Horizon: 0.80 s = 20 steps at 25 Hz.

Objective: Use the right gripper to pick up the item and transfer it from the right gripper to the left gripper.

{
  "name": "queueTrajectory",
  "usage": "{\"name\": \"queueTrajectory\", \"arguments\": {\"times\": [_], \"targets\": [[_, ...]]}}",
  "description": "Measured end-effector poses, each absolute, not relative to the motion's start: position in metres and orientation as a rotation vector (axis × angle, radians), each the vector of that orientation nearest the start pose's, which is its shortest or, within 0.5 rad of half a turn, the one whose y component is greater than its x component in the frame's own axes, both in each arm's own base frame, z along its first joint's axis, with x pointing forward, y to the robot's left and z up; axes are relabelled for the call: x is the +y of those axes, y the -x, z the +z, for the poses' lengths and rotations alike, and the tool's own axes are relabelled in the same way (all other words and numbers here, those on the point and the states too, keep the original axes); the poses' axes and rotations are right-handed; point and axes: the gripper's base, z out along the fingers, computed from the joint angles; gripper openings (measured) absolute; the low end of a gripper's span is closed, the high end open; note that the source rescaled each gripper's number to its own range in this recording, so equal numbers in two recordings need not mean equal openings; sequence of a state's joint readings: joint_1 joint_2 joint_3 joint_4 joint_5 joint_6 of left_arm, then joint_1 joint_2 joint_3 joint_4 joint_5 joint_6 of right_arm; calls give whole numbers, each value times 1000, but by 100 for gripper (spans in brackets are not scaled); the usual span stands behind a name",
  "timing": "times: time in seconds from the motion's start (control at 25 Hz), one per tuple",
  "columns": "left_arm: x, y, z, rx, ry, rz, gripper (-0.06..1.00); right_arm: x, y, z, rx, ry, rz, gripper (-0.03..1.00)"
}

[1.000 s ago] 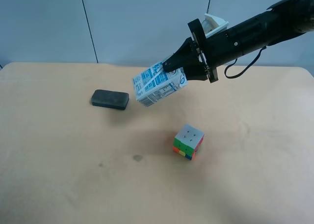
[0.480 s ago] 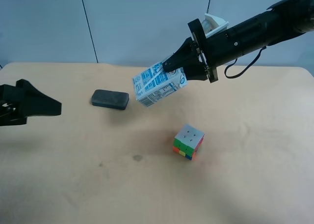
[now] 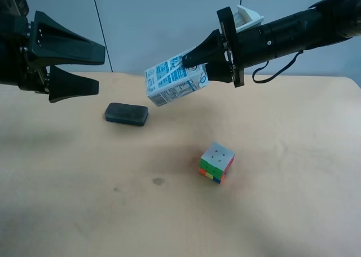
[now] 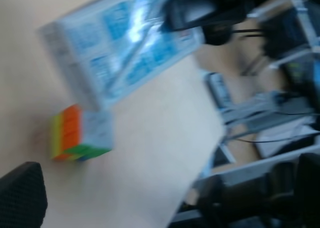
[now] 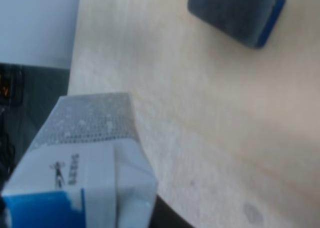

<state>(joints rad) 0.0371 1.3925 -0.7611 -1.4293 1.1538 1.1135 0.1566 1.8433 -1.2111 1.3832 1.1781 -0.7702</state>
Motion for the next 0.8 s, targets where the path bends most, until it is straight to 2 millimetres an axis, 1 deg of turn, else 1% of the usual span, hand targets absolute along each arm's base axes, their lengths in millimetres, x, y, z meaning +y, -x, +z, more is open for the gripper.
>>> {"name": "queueTrajectory", "arguments": {"times": [0.12,0.24,0.36,0.48,0.6,0.72,0.8], "targets": [[-74,-252,263,2152,-344,-1427,100,138,-344,243,2367,265,1641,0],[-74,-260,250,2176,-337,-1454,100,139,-344,244,2349,272,1645,0],[-75,-269,231,2202,-314,-1492,100,142,-343,244,2340,289,1648,0],[-74,-280,210,2223,-254,-1531,100,145,-342,244,2338,320,1642,0],[-74,-287,194,2233,-210,-1556,100,145,-341,244,2339,329,1639,0],[-74,-291,184,2231,-178,-1570,100,145,-341,245,2339,334,1635,0],[-74,-294,183,2214,-149,-1577,100,146,-341,245,2340,336,1635,0]]}}
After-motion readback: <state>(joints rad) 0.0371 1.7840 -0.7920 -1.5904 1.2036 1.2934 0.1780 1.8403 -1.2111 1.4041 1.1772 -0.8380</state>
